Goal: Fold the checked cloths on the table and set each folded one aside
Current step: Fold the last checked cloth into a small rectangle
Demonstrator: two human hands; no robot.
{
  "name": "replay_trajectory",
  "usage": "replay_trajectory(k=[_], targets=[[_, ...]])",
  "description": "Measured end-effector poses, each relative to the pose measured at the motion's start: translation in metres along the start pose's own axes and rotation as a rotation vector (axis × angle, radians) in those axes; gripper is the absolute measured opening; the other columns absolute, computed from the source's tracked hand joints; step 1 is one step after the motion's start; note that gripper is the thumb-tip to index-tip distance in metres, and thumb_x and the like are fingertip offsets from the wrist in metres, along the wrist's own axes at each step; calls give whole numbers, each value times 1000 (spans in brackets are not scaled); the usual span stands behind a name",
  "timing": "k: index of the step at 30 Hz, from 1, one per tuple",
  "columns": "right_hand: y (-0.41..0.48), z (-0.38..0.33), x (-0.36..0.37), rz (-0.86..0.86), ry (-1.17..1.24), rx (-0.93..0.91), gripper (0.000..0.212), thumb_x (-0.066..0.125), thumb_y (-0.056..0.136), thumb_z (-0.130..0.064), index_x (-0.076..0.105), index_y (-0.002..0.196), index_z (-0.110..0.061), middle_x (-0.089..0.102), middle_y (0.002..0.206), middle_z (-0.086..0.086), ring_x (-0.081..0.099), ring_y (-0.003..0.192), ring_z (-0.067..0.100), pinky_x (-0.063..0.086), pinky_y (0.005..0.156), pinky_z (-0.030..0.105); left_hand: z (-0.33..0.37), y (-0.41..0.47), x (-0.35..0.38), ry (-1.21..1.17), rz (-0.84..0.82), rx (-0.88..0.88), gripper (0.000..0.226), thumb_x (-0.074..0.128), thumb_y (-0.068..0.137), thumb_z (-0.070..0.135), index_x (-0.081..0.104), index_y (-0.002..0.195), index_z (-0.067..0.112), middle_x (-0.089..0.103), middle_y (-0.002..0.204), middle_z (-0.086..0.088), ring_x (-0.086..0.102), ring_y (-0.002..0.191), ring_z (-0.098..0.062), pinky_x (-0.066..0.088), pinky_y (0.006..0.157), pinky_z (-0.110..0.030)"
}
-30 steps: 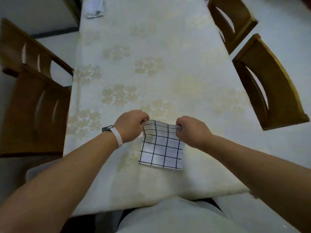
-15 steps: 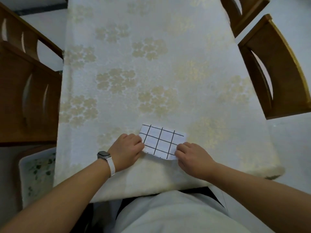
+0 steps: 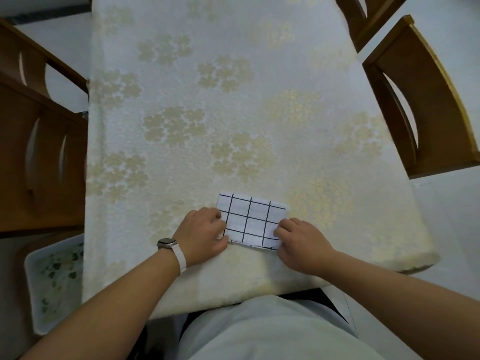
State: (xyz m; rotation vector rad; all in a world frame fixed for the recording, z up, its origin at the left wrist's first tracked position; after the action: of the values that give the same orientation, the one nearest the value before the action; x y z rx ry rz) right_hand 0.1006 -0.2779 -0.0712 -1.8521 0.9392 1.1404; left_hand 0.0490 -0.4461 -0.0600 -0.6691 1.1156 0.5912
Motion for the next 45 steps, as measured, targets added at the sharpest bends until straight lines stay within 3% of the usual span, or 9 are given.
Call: replay_trajectory(k=[4,9,14,23,26,31,35,41,45], targets=[[28,14,-29,56,21,97,19,53,77,-21,65,87,-9,60,83,6,55,70,28,46,54,35,6,38,-19,63,-12,28,26,56,81,33,69,92,14,63,98,-8,60,79,-28,44,63,-34],[61,30,-32,-95,-11,230,38,55,87,-36,53,117,-13,52,113,8,50,102,30,46,78,39,23,86,-13,240,-172,87,39,51,90,40,51,122,17,53,121,-5,52,105,-26,39,78,-37],[68,36,-17,-177,-45,279,46,58,86,-46,49,118,-14,46,117,8,46,105,28,43,77,37,24,102,-1,266,-255,93,41,54,86,45,48,116,19,50,116,-6,48,104,-26,38,83,-39],[61,41,-18,-144,48,362,14,53,85,-16,57,97,-10,46,107,8,46,98,29,33,68,34,-4,94,-3,317,-341,-53,34,50,87,50,55,104,21,52,105,-2,50,98,-23,36,86,-40],[53,44,-16,-126,111,350,12,51,88,-19,60,94,-12,48,96,4,49,92,26,30,66,31,-22,78,-7,115,-323,-198,19,53,89,38,59,101,24,57,102,2,55,95,-22,39,85,-37],[28,60,-11,-73,585,592,4,59,86,-18,60,82,-16,56,81,1,50,69,17,37,57,27,-51,37,3,-659,-152,-630,5,67,85,19,63,82,19,67,81,-4,62,76,-20,49,67,-30],[6,64,-1,-26,998,758,10,64,85,-17,63,84,-7,52,68,3,46,61,16,35,56,27,-53,13,21,-1163,26,-858,5,71,83,8,68,86,11,73,87,-10,69,84,-29,57,77,-41],[-20,69,12,75,1484,964,27,69,75,-25,60,88,-3,59,84,16,58,76,30,47,67,44,-18,-4,39,-1492,57,-965,13,62,87,-1,67,99,1,72,99,-20,67,89,-34,54,85,-48],[-35,69,7,117,1639,1015,12,64,85,-12,65,94,-4,68,92,24,67,86,40,55,77,59,2,-7,37,-1543,97,-975,18,58,89,-5,64,104,2,72,96,-16,67,82,-29,56,75,-40]])
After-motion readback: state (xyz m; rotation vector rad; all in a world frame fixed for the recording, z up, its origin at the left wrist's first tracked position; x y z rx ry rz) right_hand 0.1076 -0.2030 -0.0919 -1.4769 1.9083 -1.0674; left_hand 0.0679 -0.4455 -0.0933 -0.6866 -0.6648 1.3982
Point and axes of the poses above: each hand's wrist, its own y-axis towards the middle knuckle, its own x-axis out of the palm, z = x × y, the point moved 10 cm from there along y, towards the middle knuckle
